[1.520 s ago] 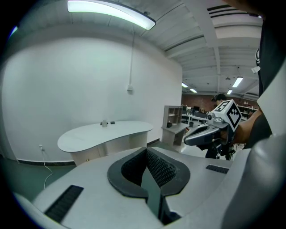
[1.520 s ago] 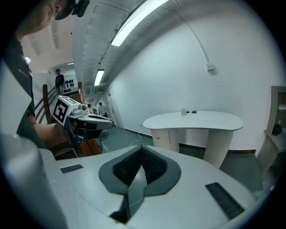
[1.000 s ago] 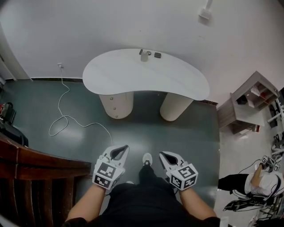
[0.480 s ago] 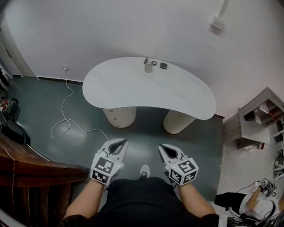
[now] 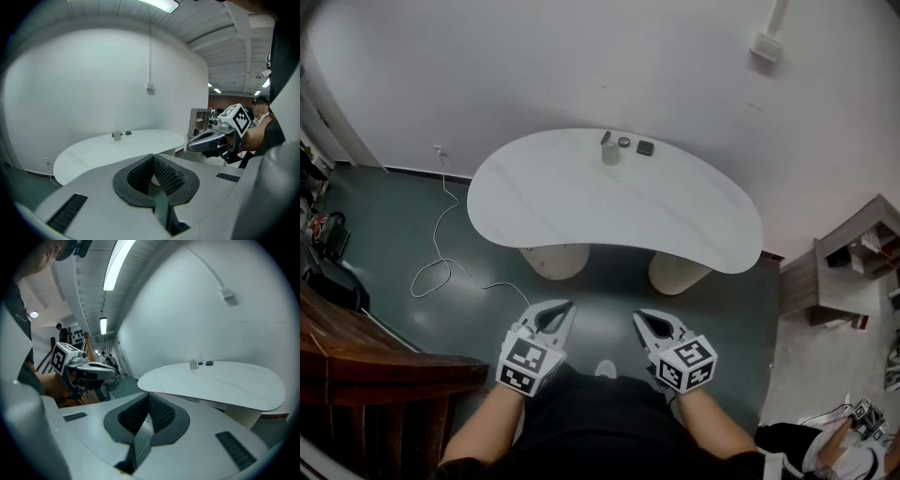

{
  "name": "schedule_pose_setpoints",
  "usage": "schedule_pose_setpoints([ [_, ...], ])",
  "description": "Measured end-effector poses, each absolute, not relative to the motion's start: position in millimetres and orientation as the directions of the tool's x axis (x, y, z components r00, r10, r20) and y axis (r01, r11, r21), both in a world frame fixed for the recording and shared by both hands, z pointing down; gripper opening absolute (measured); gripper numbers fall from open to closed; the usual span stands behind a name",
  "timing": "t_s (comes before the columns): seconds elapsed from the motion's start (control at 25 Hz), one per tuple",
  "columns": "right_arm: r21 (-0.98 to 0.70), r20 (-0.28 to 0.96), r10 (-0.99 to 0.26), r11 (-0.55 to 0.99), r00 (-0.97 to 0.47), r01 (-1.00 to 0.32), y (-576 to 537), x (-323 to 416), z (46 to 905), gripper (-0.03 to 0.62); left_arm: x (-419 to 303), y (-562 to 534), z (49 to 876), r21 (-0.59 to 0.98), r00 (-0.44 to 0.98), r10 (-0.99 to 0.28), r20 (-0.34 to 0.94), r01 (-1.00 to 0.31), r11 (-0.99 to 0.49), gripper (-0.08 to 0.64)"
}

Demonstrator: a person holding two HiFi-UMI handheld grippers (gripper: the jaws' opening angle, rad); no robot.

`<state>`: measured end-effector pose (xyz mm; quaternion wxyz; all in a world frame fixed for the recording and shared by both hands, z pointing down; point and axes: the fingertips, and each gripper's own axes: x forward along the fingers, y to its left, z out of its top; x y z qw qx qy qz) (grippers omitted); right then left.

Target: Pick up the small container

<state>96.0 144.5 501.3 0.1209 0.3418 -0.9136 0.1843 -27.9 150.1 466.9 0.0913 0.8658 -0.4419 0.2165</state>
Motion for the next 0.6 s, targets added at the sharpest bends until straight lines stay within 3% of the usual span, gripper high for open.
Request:
schedule_pose_setpoints([
  [0.6, -0.276, 0.375, -0.556, 0.697, -0.741, -0.662, 97.7, 102.8, 514.1, -0.005, -21.8, 92.8, 478.3, -0.035, 0.511, -0.696, 0.505, -0.793, -0.608, 0.015],
])
